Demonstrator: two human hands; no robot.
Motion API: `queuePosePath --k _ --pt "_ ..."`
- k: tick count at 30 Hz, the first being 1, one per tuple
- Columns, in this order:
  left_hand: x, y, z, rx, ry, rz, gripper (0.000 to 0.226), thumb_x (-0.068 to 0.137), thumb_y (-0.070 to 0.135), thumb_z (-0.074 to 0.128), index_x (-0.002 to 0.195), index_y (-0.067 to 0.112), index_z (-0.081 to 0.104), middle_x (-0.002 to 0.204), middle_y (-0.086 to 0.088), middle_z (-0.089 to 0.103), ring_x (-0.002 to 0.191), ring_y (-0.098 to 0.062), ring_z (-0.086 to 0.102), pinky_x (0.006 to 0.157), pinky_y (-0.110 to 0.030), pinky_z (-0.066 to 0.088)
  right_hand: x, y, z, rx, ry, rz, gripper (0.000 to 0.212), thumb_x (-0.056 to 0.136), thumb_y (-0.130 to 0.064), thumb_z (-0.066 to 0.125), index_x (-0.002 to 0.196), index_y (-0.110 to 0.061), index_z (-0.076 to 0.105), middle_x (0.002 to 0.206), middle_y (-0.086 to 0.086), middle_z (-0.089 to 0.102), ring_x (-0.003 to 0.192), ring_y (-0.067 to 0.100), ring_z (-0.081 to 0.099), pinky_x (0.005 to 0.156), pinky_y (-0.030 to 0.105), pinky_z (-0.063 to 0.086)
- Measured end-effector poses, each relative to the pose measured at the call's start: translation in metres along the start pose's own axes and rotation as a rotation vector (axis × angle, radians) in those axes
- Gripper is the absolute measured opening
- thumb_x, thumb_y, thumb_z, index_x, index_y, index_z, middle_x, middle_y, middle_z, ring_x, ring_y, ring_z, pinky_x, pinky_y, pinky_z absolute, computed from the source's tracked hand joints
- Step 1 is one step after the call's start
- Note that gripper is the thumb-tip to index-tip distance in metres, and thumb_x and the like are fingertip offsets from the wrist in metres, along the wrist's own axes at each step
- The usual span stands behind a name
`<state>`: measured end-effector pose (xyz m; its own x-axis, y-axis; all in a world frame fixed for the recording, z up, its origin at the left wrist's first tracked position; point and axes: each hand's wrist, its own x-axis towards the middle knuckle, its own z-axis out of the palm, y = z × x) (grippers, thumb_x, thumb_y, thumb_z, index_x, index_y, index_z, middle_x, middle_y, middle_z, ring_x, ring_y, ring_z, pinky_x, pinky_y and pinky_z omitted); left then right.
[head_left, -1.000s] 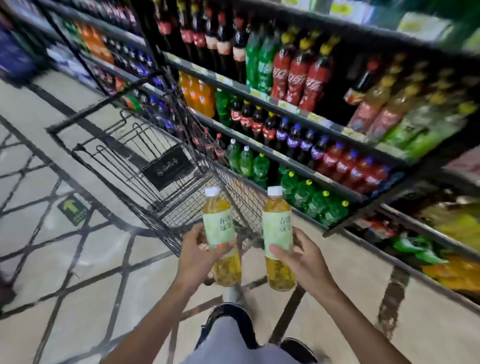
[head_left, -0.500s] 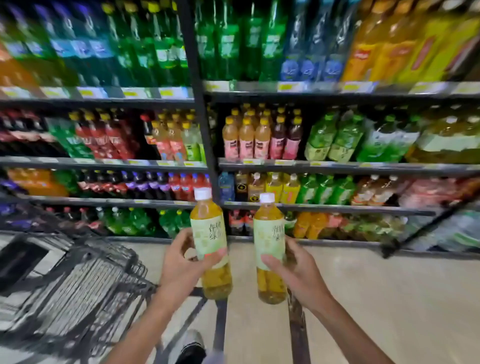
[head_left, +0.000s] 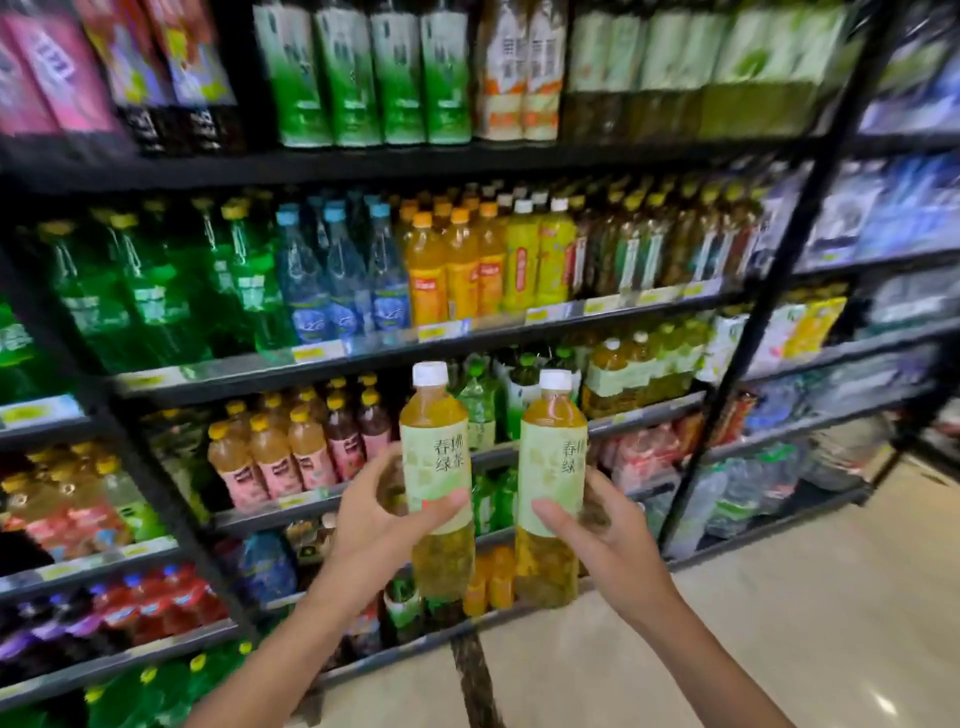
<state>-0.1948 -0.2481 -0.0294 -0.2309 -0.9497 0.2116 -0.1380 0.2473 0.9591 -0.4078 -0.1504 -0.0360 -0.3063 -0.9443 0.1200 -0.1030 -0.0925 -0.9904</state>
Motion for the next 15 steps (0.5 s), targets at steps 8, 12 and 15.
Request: queuePosePath --k 8,12,15 --pt "0.154 0.082 0.085 -0.051 -0.086 0.220 0.069 0.056 0.050 0.096 0.116 0.031 0.068 0.108 0.014 0.075 0.103 -0.005 0.070 0.086 -0.027 0.055 0.133 -0.067 -0.095 -0.101 0.076 -0.147 0.051 0.086 -0.032 0.073 0.135 -0.027 0.058 0.122 -0.017 0.070 0.113 0.003 0.066 0.087 0.023 0.057" --pt "0.231 0.126 0.121 -0.101 -0.084 0.327 0.065 0.057 0.045 0.096 0.114 0.032 0.069 0.106 0.013 0.076 0.100 -0.005 0.070 0.078 -0.022 0.057 0.204 -0.105 -0.134 -0.136 0.109 -0.228 0.061 0.081 -0.038 0.074 0.138 -0.025 0.056 0.123 -0.017 0.070 0.109 0.001 0.068 0.093 0.027 0.057" --pt "0.275 0.155 0.145 -0.144 -0.098 0.379 0.055 0.061 0.033 0.090 0.112 0.029 0.070 0.106 0.011 0.076 0.102 -0.008 0.069 0.074 -0.014 0.055 0.247 -0.126 -0.159 -0.162 0.133 -0.306 0.063 0.083 -0.036 0.074 0.142 -0.025 0.053 0.124 -0.017 0.070 0.109 0.002 0.068 0.095 0.029 0.057"
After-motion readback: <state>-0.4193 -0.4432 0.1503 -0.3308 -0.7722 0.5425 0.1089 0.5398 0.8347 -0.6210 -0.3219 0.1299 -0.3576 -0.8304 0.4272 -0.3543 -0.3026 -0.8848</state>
